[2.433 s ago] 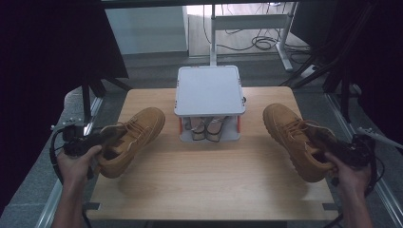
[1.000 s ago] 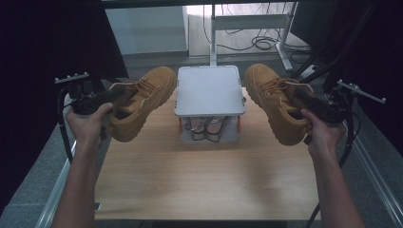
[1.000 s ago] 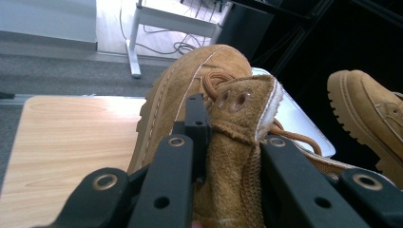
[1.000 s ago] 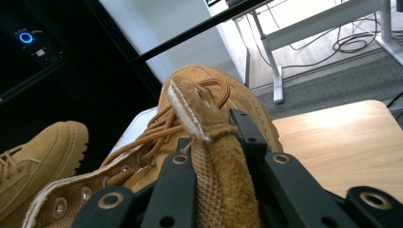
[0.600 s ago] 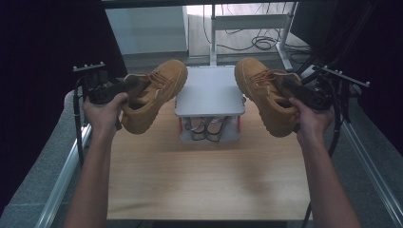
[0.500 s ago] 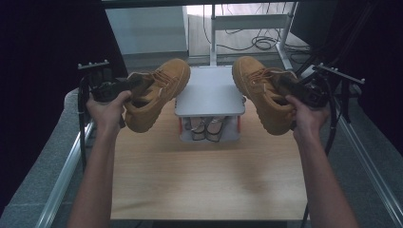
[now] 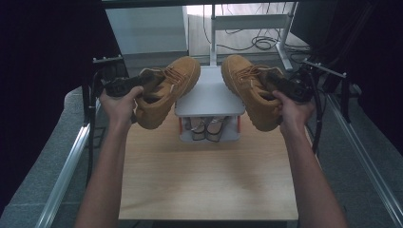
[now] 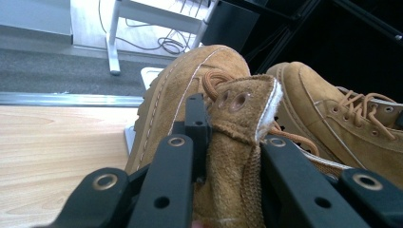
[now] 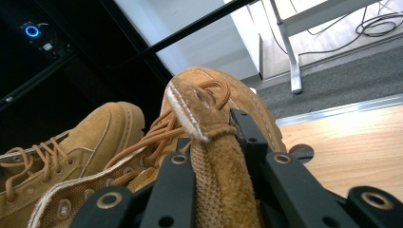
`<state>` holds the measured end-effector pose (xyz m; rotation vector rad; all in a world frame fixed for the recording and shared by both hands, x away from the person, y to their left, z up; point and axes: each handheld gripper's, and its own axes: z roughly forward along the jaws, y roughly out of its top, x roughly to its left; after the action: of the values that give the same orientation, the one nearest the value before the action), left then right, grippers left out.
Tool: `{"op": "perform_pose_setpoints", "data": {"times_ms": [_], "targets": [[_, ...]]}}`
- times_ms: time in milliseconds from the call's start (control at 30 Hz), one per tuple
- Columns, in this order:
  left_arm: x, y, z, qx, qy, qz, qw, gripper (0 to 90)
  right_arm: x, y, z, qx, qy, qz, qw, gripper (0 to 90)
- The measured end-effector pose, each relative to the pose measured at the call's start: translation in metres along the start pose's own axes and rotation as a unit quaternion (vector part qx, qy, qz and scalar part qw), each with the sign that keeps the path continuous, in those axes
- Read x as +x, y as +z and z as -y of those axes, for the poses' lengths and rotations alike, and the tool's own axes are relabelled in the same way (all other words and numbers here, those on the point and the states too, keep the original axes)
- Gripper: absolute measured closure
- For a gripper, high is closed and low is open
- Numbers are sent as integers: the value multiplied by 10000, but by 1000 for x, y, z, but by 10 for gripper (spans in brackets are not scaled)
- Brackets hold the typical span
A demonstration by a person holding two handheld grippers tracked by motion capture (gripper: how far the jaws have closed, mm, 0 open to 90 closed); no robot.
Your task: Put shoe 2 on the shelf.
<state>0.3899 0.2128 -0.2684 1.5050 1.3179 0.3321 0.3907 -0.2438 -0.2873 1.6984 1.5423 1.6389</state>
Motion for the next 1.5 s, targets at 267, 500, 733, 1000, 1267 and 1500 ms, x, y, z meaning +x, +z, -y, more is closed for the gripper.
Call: {"op": "perform_pose_setpoints", "data": {"times_ms": [267, 500, 733, 1000, 1267, 1500], "targets": [[-10, 13, -5, -66, -155, -16, 9999, 802, 5, 10, 0, -14, 38, -1, 10000, 799], [-19, 33, -11, -27, -241, 42, 9997, 800, 17, 28, -2, 27, 122, 38, 9999, 797], [-12, 57, -24, 14, -615, 121, 9980, 798, 27, 60, -12, 104, 268, 65, 9996, 797], [2, 78, -25, 145, -954, 222, 9951, 796, 20, 82, -16, 252, 587, 108, 9979, 799], [11, 93, -29, 490, -962, 216, 9939, 748, 7, 101, -18, 705, 526, 162, 9960, 754], [19, 104, -37, 656, -732, 342, 9946, 614, 13, 111, -25, 983, 35, 153, 9950, 624]]}}
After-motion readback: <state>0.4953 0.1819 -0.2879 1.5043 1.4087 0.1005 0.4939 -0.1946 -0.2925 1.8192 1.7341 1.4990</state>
